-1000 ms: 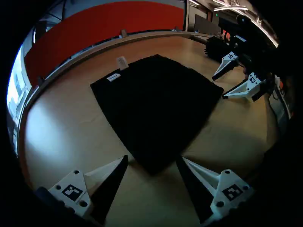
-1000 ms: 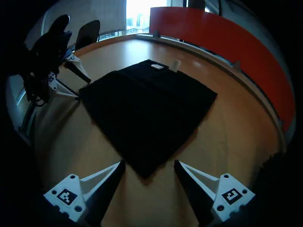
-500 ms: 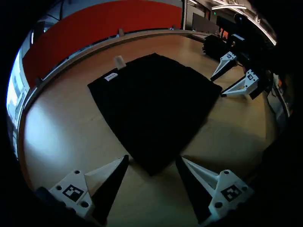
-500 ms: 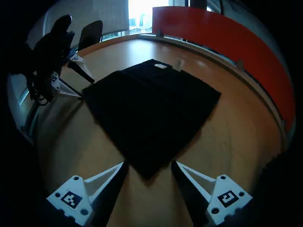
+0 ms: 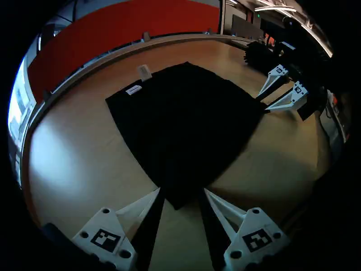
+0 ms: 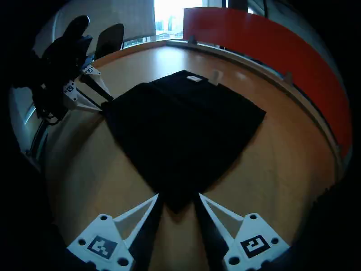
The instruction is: Fold towel
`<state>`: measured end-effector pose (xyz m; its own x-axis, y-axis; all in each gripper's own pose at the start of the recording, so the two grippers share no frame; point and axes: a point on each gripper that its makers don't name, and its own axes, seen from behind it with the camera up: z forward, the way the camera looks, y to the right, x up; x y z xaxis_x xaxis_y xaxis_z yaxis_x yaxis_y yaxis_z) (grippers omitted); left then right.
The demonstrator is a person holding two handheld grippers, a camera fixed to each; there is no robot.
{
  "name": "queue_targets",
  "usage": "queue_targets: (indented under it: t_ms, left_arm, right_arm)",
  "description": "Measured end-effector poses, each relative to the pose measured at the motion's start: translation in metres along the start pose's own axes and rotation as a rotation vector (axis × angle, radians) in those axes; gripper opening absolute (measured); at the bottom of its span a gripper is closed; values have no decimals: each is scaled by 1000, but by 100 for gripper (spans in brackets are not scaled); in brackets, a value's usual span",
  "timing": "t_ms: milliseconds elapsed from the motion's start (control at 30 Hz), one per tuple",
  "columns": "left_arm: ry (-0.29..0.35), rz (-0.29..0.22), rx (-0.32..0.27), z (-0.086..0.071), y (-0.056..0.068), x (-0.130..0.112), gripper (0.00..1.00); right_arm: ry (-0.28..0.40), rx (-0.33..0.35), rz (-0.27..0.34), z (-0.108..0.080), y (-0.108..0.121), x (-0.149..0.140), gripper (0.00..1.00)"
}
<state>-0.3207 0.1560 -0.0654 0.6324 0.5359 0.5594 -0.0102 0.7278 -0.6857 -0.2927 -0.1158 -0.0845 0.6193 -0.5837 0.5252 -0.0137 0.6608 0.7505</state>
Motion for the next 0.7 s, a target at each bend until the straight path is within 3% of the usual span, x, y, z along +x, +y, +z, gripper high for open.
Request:
queue_targets:
  t_ms: [33,100,167,333,700]
  left_arm:
    - [-1,-2,1,0,0,0,49]
    - [-2,-6,4,0,1,1,31]
    - [-2,-9,8,0,1,2,24]
    - [-5,-24,6,-1,4,3,20]
    - [17,-62,3,-12,5,13,17]
  right_arm:
    - [0,0,0,0,0,0,39]
    - [-2,-1,2,1,0,0,33]
    - [-3,-4,6,1,0,0,26]
    - [2,-15,20,0,0,0,18]
    - [43,-31,56,-12,2,9,17]
